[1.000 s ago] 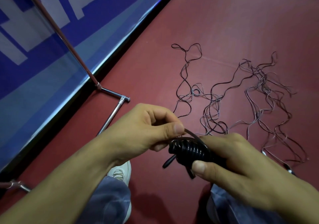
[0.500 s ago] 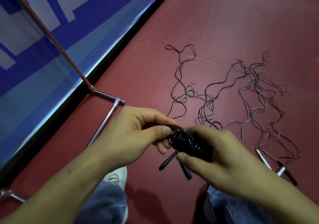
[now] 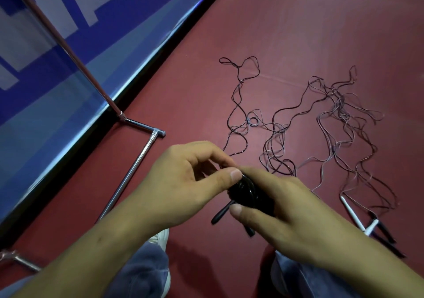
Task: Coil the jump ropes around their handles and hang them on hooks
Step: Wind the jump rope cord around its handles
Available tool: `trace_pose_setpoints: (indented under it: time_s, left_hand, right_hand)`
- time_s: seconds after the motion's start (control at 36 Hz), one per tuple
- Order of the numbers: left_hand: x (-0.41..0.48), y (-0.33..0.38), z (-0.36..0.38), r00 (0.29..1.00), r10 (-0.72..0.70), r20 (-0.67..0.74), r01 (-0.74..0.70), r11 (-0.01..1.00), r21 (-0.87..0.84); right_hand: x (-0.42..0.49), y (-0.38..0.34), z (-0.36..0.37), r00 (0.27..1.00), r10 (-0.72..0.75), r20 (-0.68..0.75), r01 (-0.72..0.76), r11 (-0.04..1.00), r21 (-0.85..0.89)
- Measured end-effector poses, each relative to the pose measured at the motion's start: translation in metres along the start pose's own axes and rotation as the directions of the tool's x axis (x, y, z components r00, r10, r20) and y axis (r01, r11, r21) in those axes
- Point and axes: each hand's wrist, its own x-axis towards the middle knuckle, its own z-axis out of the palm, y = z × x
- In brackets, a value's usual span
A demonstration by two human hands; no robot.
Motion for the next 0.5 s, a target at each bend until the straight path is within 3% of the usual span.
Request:
trace_pose_setpoints:
  time_s: [0.19,0.33,0.39,0.44,0.5]
  left_hand:
    - [0.008,0.015,0.002,0.998,0.01,-0.056,-0.005,0.996,0.085]
    - [0.014,0.016,0.002,0.983,-0.182,0.01,0.181,0.981,0.076]
    - [0.013,0.017,0.0,0.947,-0.315,0.065,0.317,0.948,-0.028]
    - [0.013,0.019,-0.001,0.88,-0.453,0.14,0.473,0.855,-0.212]
    - [0.015,0.02,-0.003,0.836,-0.504,0.218,0.549,0.758,-0.352]
  right_hand:
    - [0.003,-0.006,0.002,0.998,0.05,0.04,-0.04,0.976,-0.213]
    - [0.001,-0.011,0.005,0.996,0.081,0.031,-0.066,0.939,-0.338]
    - [0.001,-0.014,0.007,0.995,0.094,0.034,-0.076,0.933,-0.351]
    - [0.0,-0.015,0.007,0.994,0.1,0.033,-0.083,0.937,-0.34]
    - [0.001,-0.015,0.006,0.995,0.098,0.032,-0.083,0.944,-0.319]
